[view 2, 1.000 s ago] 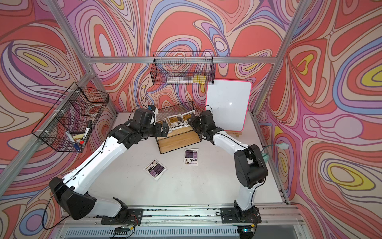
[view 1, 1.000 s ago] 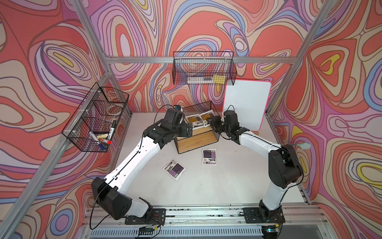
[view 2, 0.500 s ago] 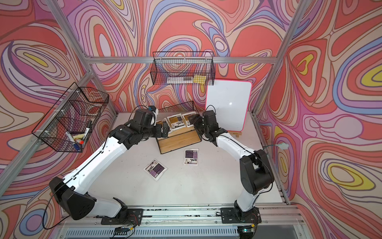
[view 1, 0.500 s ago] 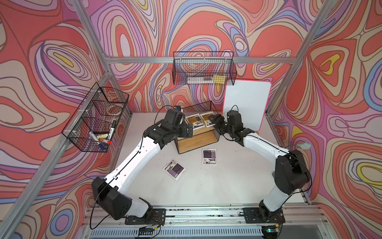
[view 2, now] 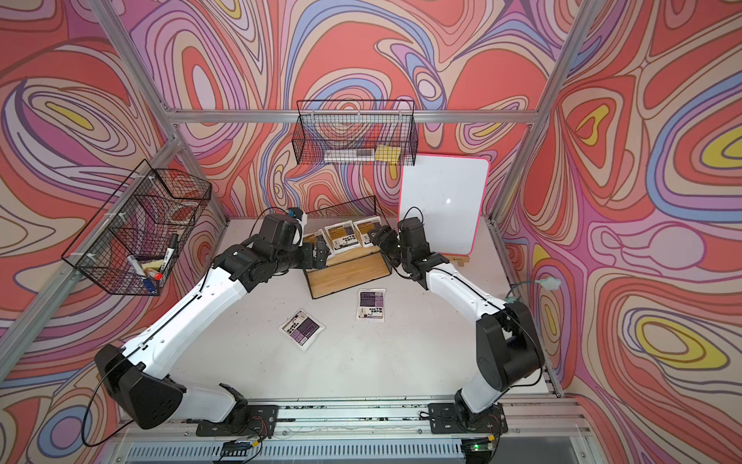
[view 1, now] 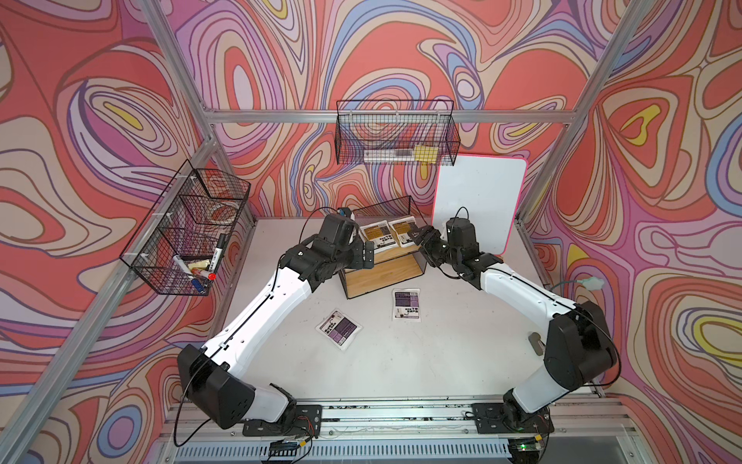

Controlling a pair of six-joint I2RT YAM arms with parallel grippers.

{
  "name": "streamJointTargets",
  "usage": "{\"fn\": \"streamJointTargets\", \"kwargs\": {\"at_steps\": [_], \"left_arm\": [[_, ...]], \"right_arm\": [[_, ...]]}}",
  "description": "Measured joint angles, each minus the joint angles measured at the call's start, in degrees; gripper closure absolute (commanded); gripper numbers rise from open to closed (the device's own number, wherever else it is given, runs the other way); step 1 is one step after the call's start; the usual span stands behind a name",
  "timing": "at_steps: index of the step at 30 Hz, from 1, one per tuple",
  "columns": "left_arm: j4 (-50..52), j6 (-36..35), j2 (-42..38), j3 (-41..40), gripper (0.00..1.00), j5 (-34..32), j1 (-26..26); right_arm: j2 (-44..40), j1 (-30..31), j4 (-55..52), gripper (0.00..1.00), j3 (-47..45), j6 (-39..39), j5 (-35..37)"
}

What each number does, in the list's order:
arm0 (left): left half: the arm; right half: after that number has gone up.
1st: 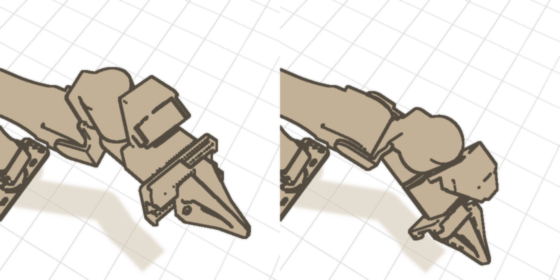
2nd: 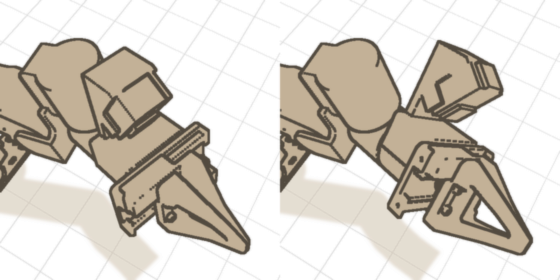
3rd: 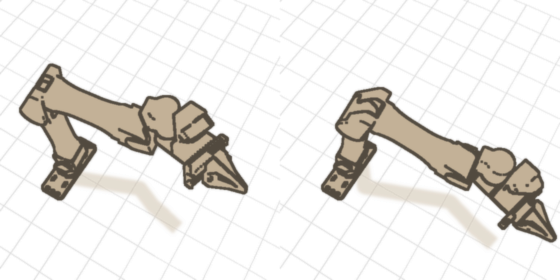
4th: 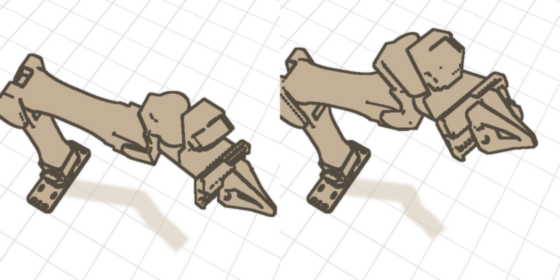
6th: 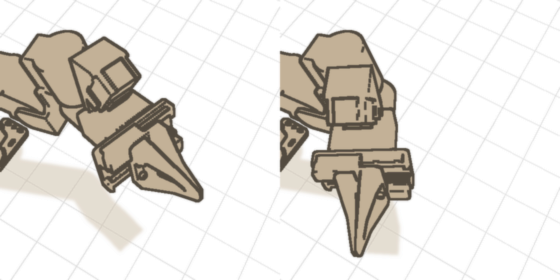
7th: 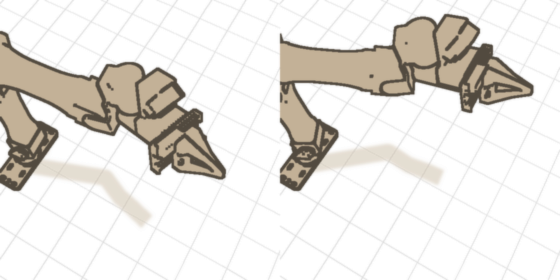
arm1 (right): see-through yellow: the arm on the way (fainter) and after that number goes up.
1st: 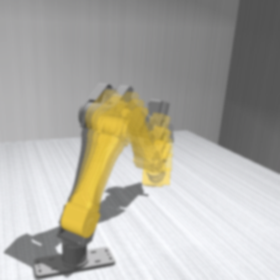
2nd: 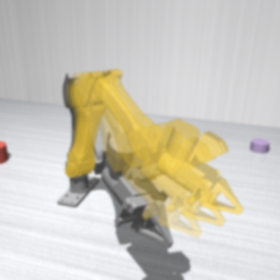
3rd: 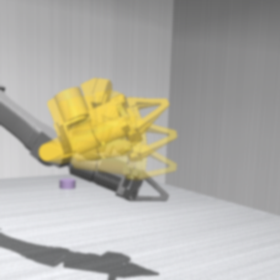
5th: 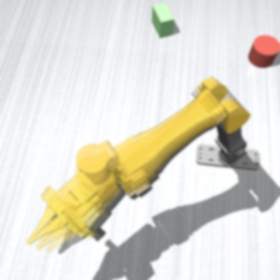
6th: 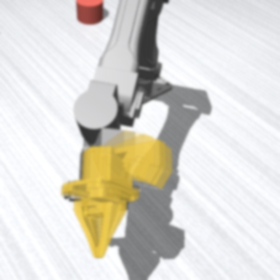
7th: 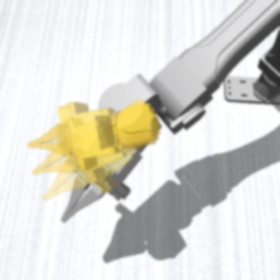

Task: Place the bagged coffee beans on the shelf by color
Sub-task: Place the bagged coffee beans on the shelf, then adjust the bagged coffee beans at the center of the board.

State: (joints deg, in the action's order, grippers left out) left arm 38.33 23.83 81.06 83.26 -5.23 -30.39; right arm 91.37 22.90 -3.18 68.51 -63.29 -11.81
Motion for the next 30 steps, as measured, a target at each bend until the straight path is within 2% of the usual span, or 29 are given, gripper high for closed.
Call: {"fn": "streamJointTargets", "kwargs": {"at_steps": [10,18,23,30], "left_arm": [[-0.48,0.85,-5.73,-7.23,0.01,-2.97,0.0],[-0.52,3.5,-12.81,-19.34,0.01,-4.31,0.0],[-1.2,5.73,-15.58,-27.61,0.01,-3.13,-0.5],[-5.22,6.8,-15.91,-35.01,0.01,-1.86,-4.61]], "right_arm": [[-7.67,0.0,-1.73,0.24,-6.91,1.77,-1.66],[-12.66,0.0,-2.45,0.24,-17.81,3.82,-3.8],[-12.81,0.87,-2.21,0.24,-23.78,6.14,-6.19],[-9.68,2.32,1.46,0.25,-28.44,9.35,-5.31]]}}
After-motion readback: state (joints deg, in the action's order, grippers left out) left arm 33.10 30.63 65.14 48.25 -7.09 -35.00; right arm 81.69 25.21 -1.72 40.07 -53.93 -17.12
